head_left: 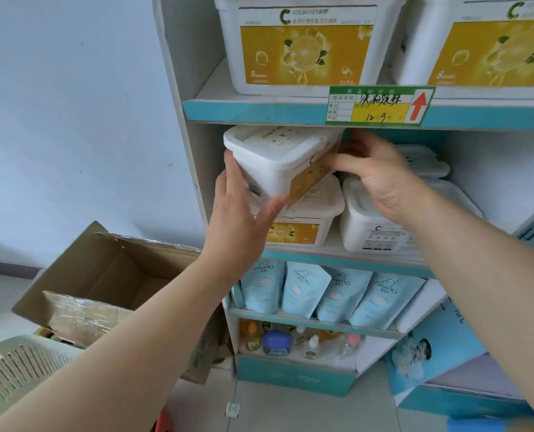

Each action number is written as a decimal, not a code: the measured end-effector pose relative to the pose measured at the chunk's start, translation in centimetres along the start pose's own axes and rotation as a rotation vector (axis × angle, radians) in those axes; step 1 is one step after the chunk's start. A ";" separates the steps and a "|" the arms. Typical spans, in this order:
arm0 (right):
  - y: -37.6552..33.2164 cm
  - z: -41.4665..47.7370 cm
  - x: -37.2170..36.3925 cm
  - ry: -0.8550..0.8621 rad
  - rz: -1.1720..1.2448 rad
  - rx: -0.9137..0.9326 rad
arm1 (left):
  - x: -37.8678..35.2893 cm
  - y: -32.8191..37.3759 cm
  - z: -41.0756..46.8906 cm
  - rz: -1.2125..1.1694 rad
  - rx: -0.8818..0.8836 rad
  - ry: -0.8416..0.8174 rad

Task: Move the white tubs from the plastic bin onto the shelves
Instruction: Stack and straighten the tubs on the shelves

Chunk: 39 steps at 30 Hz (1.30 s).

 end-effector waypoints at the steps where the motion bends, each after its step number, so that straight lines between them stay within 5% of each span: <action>1: 0.2 -0.2 0.0 0.025 -0.052 0.007 | 0.0 -0.3 -0.1 0.001 -0.005 -0.005; 4: 1.1 0.5 -0.7 0.067 -0.159 -0.023 | 0.1 -0.8 -0.2 0.027 -0.036 -0.008; 8: 1.0 1.2 -1.5 -0.039 0.036 -0.071 | -0.6 -0.7 -0.2 0.019 -0.023 0.000; 14: 0.8 -1.7 -0.6 0.085 -0.075 0.045 | 0.4 -2.9 0.4 0.033 0.128 0.021; 24: 1.7 -4.5 0.4 0.325 -0.112 0.103 | 0.1 -3.3 0.6 0.016 0.117 0.006; 31: 2.2 -4.7 0.2 0.392 -0.310 0.146 | 0.1 -3.0 0.1 0.040 0.132 0.001; 35: 2.8 -6.4 2.5 0.433 -0.638 0.193 | -0.1 -1.3 -1.7 0.176 0.135 0.019; 39: 4.1 -7.8 7.4 0.375 -0.996 0.092 | -1.4 3.1 -3.0 0.362 -0.117 0.034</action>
Point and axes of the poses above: each hand's wrist, its own z-axis towards the middle knuckle, its own x-axis out of the back of the hand, y = z × x, the point moved 6 cm from there along z, towards the middle knuckle, and after that the axes turned 13 degrees about -x, right-handed, at the moved point
